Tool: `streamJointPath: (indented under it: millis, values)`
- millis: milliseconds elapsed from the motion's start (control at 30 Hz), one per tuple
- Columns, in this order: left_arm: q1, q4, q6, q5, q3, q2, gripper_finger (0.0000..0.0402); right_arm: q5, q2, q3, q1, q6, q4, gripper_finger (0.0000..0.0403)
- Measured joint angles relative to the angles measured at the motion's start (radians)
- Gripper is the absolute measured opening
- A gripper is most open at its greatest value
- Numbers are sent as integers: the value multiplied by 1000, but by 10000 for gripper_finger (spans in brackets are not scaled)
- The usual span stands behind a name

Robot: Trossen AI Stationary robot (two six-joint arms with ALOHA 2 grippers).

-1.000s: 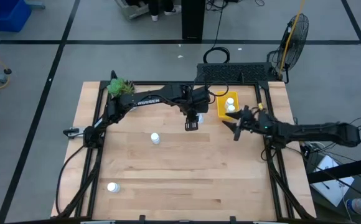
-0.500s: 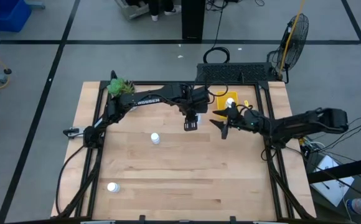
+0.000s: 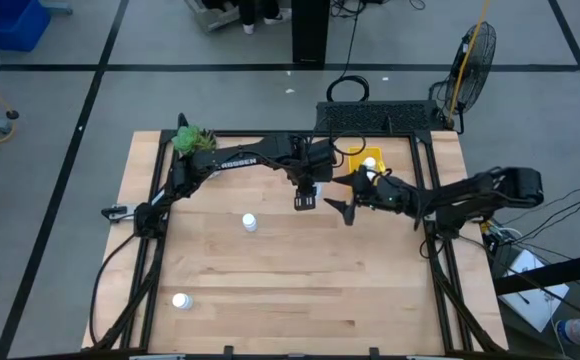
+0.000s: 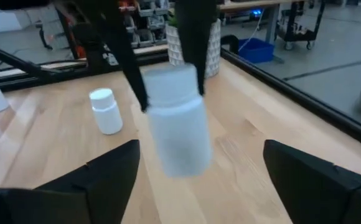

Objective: Pick and place pill bottles into a basket
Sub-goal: Put the top white medicine bottle into the yellow bin

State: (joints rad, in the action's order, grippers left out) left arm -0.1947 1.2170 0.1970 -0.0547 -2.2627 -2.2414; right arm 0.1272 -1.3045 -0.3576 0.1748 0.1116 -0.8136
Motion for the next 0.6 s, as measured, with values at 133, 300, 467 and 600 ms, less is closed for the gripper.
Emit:
streamJointPath:
  millis: [133, 300, 467, 600]
  values:
    - [-1, 0, 0, -1, 0, 0, 157, 1, -27, -28, -15, -21, 3, 345]
    - [-1, -5, -1, -5, 0, 0, 157, 1, -55, -68, -21, -30, -4, 345]
    - [-1, -7, 0, -6, 0, 3, 157, 0, -90, -89, -20, -41, -3, 345]
    - [-1, -12, 0, -6, 0, 21, 157, 0, -119, -96, -20, -42, -5, 345]
